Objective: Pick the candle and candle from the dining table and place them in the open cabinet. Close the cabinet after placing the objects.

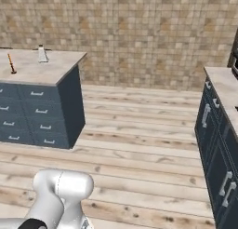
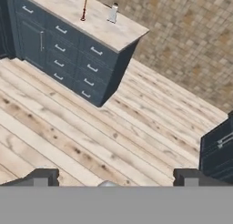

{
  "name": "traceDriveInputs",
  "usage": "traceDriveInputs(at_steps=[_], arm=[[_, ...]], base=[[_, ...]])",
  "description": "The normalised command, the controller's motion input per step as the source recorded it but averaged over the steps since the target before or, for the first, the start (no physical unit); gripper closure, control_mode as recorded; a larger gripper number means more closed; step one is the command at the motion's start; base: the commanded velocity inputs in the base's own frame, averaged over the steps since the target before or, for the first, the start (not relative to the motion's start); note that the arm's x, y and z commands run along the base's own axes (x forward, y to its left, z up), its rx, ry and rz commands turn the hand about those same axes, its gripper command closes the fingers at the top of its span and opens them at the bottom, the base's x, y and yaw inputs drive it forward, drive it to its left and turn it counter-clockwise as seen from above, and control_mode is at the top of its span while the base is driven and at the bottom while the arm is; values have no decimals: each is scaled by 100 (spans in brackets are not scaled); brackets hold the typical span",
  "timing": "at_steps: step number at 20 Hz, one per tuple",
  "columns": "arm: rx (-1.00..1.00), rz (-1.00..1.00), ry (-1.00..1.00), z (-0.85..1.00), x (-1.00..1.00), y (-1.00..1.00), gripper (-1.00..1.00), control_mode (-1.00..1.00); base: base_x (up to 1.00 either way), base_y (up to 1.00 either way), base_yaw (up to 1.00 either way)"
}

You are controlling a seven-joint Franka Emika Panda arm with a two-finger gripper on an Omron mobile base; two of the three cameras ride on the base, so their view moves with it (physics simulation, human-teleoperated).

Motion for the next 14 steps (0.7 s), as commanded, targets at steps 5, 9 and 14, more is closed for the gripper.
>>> traceDriveInputs(at_steps=[5, 9, 14], arm=[[0, 0, 0, 0, 0, 0, -100, 100], [0, 0, 0, 0, 0, 0, -100, 100], [0, 0, 0, 0, 0, 0, -100, 100]], base=[[100, 10, 0], [82, 19, 0], [62, 59, 0]])
